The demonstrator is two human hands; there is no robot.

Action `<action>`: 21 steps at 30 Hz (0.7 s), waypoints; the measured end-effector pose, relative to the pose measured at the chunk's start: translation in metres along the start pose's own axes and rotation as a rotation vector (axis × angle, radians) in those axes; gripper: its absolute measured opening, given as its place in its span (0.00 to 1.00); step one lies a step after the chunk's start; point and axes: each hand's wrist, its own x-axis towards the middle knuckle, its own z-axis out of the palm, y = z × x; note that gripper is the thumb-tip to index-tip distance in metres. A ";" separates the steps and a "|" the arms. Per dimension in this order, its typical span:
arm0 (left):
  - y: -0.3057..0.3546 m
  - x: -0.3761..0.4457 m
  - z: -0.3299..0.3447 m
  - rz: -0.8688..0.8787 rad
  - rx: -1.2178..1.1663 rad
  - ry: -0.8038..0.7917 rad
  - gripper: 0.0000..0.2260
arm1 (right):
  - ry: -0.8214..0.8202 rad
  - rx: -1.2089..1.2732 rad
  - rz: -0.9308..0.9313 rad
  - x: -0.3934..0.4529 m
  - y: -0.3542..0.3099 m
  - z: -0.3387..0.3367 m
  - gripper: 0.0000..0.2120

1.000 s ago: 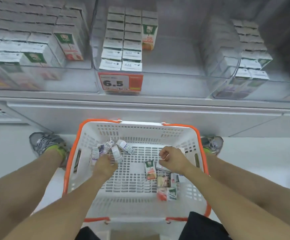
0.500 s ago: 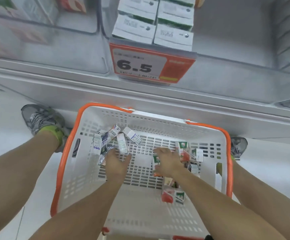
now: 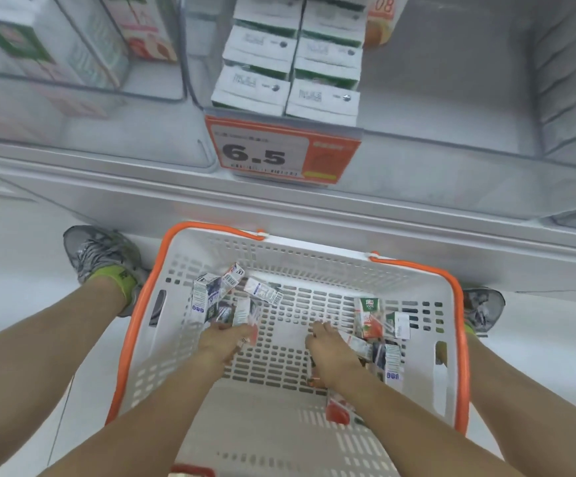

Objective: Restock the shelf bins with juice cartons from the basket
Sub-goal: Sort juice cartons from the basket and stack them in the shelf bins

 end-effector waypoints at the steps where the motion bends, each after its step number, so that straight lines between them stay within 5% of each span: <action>1: -0.002 -0.007 -0.007 -0.059 -0.072 -0.131 0.28 | -0.006 0.018 0.001 -0.005 0.001 -0.003 0.23; 4: -0.001 -0.039 -0.024 -0.126 -0.280 -0.393 0.29 | -0.040 0.133 0.003 -0.023 0.004 -0.017 0.25; 9: 0.026 -0.087 -0.043 0.027 -0.383 -0.611 0.48 | -0.047 0.462 -0.063 -0.071 0.012 -0.096 0.26; 12: 0.061 -0.142 -0.050 0.253 -0.255 -0.756 0.42 | 0.028 0.552 -0.152 -0.118 0.006 -0.175 0.25; 15: 0.092 -0.197 -0.060 0.469 -0.125 -0.788 0.34 | 0.121 0.676 -0.211 -0.167 0.002 -0.241 0.24; 21: 0.131 -0.276 -0.073 0.756 0.102 -0.626 0.42 | 0.323 1.004 -0.438 -0.236 0.000 -0.296 0.16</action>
